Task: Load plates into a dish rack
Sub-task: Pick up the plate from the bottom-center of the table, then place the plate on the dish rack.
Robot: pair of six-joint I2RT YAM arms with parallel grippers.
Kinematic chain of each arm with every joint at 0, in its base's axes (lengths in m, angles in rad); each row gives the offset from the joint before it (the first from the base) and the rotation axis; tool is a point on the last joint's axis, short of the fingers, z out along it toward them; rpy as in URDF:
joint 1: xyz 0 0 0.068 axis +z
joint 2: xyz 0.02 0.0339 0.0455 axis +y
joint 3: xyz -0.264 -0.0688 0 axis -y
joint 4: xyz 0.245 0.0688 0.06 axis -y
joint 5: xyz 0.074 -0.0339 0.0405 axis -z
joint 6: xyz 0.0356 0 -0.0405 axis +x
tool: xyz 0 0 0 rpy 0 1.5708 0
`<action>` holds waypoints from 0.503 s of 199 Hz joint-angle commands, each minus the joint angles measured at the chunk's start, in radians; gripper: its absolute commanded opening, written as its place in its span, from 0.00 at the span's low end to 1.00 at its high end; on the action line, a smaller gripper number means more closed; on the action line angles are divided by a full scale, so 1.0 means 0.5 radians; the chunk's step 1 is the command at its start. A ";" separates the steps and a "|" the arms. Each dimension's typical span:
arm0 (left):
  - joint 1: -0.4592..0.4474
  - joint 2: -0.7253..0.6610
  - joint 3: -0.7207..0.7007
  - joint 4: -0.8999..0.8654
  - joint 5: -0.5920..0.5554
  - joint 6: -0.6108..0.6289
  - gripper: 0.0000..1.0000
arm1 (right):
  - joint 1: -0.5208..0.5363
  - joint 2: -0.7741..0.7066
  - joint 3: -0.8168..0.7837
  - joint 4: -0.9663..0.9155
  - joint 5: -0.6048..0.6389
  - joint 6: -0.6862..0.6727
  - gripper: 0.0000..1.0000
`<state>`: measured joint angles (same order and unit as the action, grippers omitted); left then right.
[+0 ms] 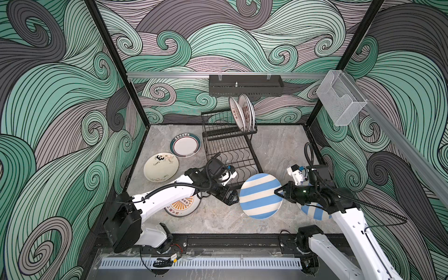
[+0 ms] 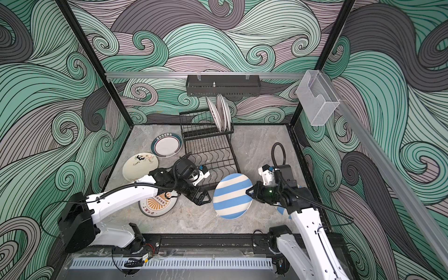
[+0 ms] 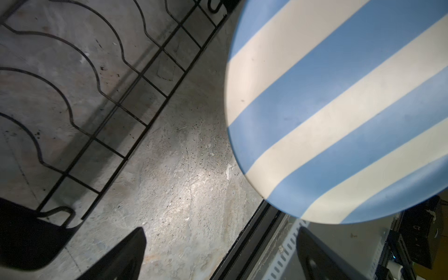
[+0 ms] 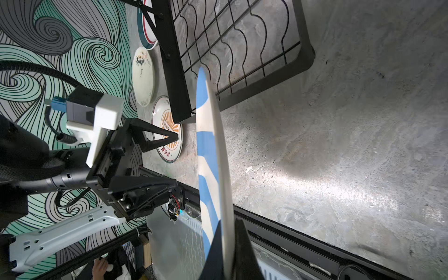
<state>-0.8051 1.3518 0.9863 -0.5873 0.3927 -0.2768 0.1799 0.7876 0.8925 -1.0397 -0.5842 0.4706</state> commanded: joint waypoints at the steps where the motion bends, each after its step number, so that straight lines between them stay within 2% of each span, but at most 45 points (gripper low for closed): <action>1: 0.163 -0.125 0.035 -0.128 0.108 -0.010 0.99 | -0.013 0.094 0.253 -0.090 0.034 -0.169 0.00; 30: 0.469 -0.318 -0.126 -0.025 0.106 -0.006 0.99 | -0.012 0.317 0.756 -0.061 0.125 -0.288 0.00; 54: 0.691 -0.427 -0.209 0.059 0.037 -0.137 0.99 | 0.004 0.491 1.085 0.144 0.110 -0.270 0.00; 72: 0.777 -0.487 -0.271 0.168 0.014 -0.257 0.99 | 0.136 0.666 1.331 0.283 0.141 -0.271 0.00; 100: 0.818 -0.510 -0.375 0.341 0.006 -0.396 0.99 | 0.455 1.041 1.804 0.295 0.374 -0.390 0.00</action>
<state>-0.4118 1.1107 0.8238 -0.5030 0.4080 -0.3901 0.3035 1.1881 1.6478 -0.9684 -0.4778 0.3340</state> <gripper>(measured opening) 0.987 0.072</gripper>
